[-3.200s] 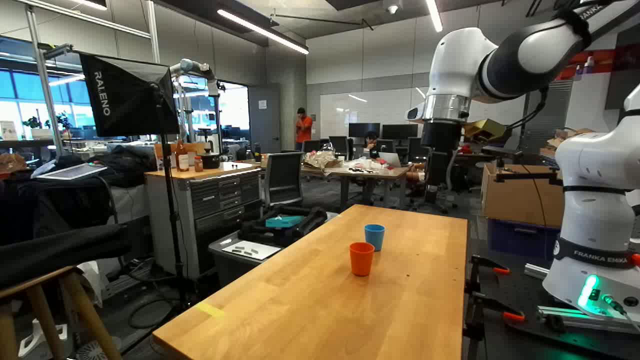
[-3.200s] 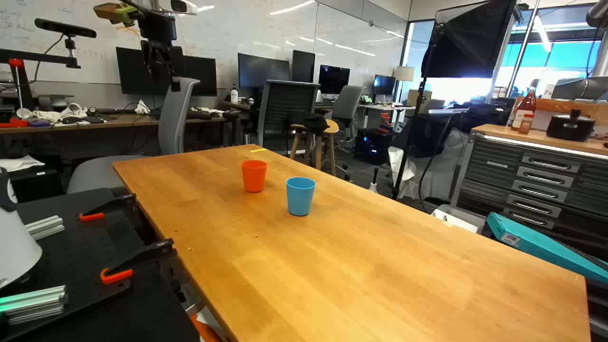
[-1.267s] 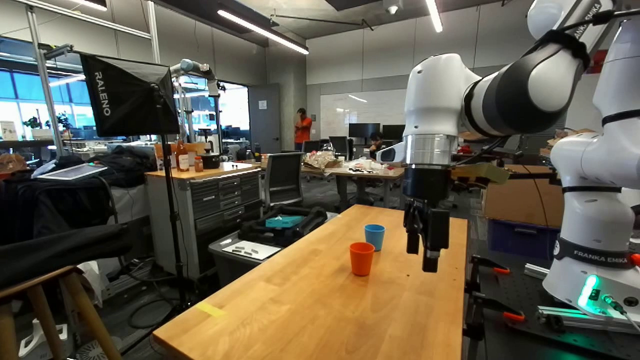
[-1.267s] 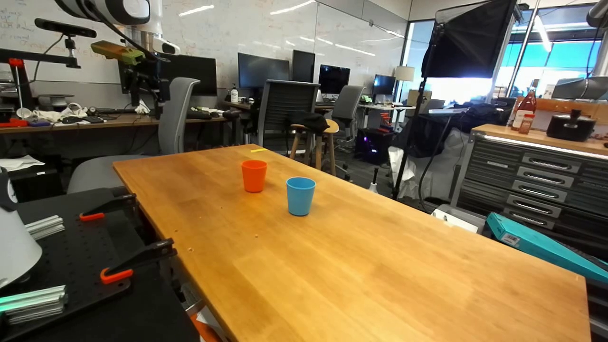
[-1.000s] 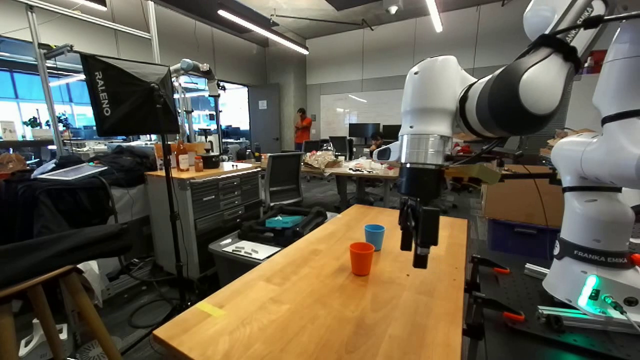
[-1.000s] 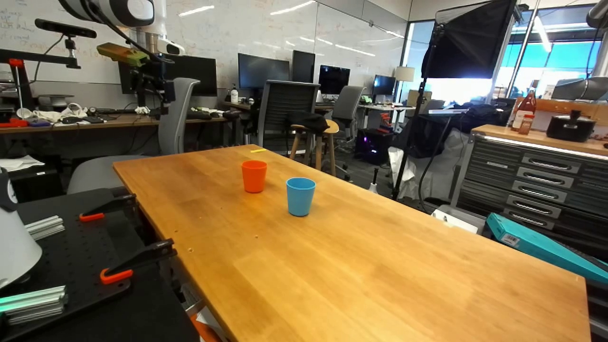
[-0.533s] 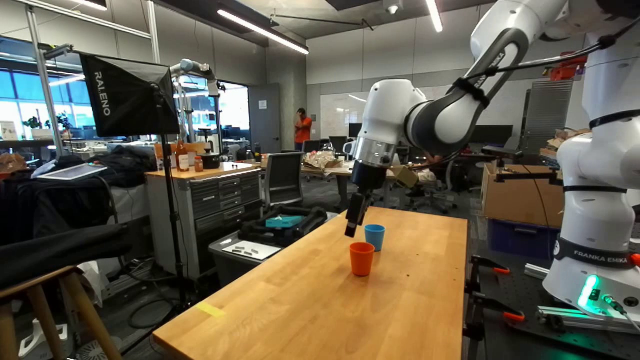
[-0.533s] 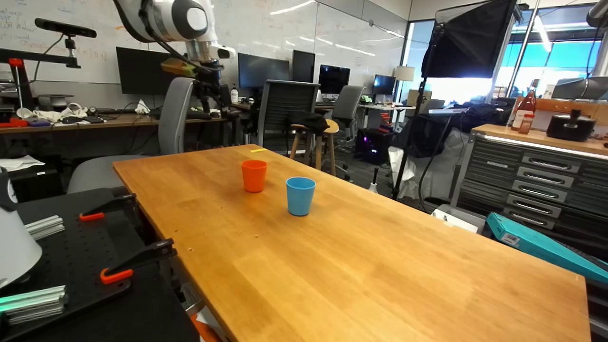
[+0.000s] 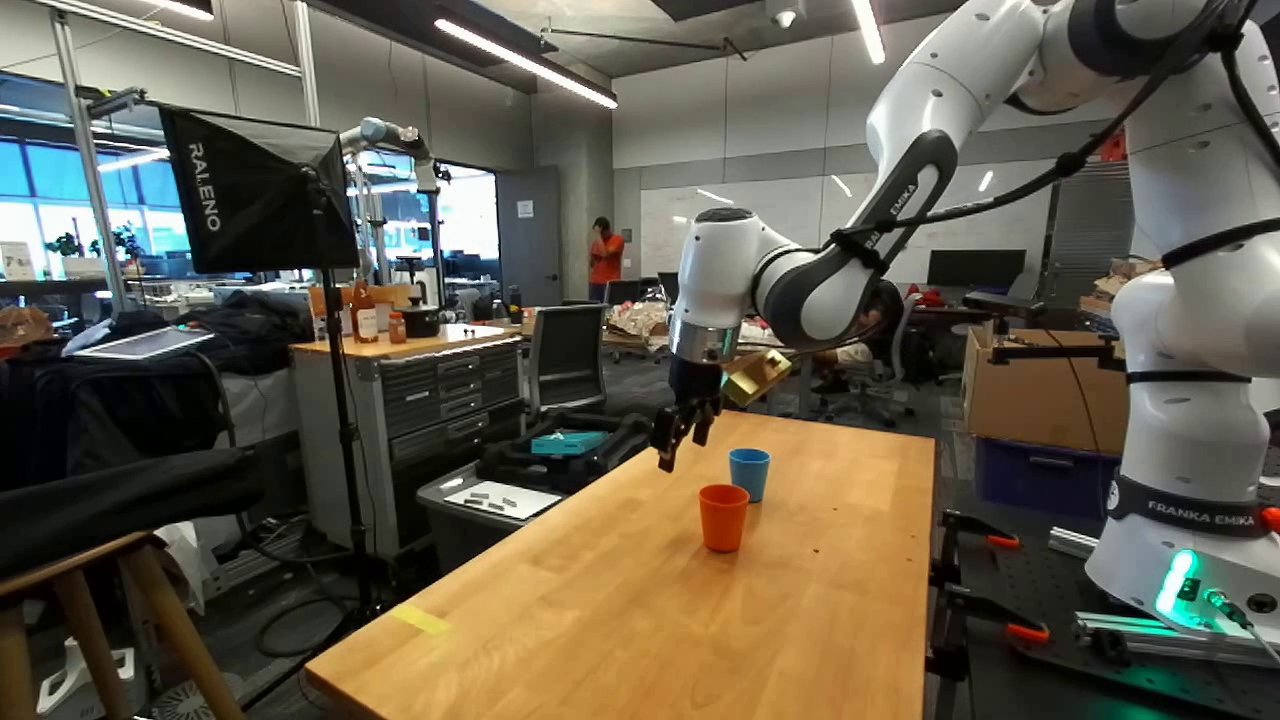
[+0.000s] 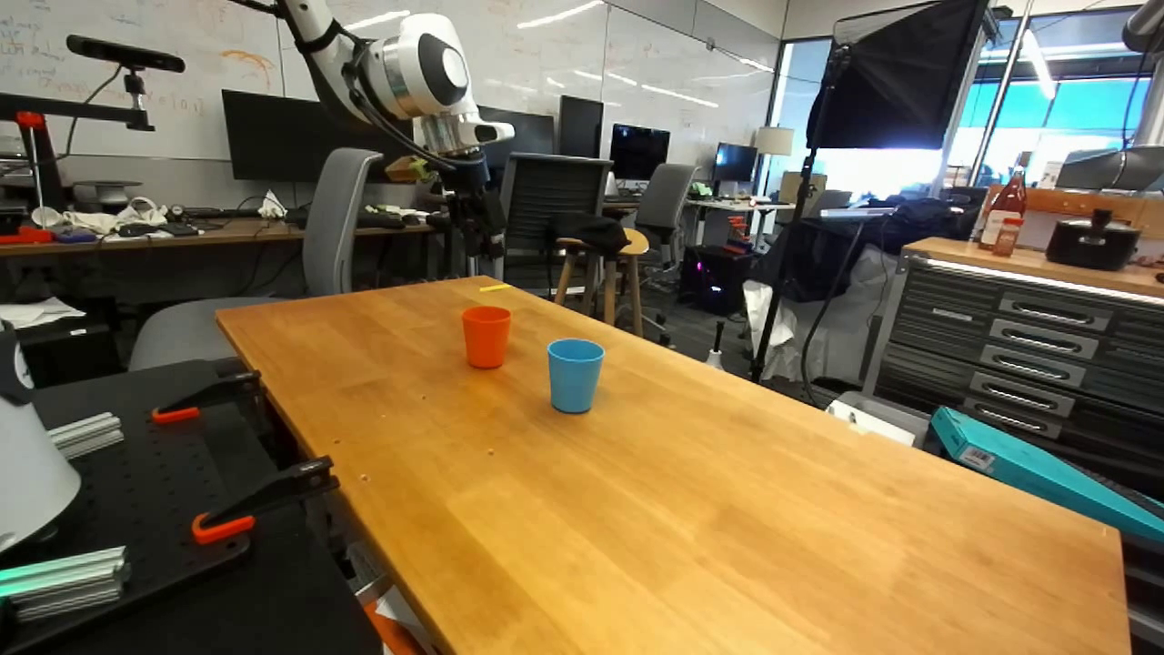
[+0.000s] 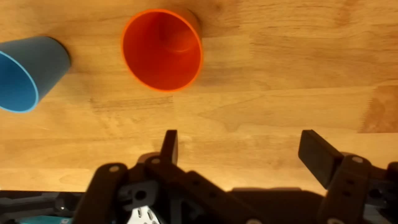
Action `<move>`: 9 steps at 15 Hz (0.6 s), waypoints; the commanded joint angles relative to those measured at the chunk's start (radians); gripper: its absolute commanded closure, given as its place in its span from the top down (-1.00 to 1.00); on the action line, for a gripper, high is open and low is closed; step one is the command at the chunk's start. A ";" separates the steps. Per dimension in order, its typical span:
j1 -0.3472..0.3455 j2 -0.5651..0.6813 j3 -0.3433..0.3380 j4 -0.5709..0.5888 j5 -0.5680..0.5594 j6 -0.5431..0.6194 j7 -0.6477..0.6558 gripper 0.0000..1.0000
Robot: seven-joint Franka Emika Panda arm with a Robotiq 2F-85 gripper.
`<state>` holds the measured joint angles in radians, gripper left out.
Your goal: Place the orange cup inside the blue cup
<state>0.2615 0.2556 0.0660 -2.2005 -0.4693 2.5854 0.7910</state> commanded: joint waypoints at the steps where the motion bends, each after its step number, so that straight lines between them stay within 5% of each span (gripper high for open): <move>1: 0.047 0.040 -0.039 0.053 -0.025 -0.108 0.099 1.00; 9: 0.026 0.069 -0.050 0.051 -0.013 -0.160 0.143 1.00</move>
<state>0.2834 0.2961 0.0365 -2.1802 -0.4702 2.4378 0.9025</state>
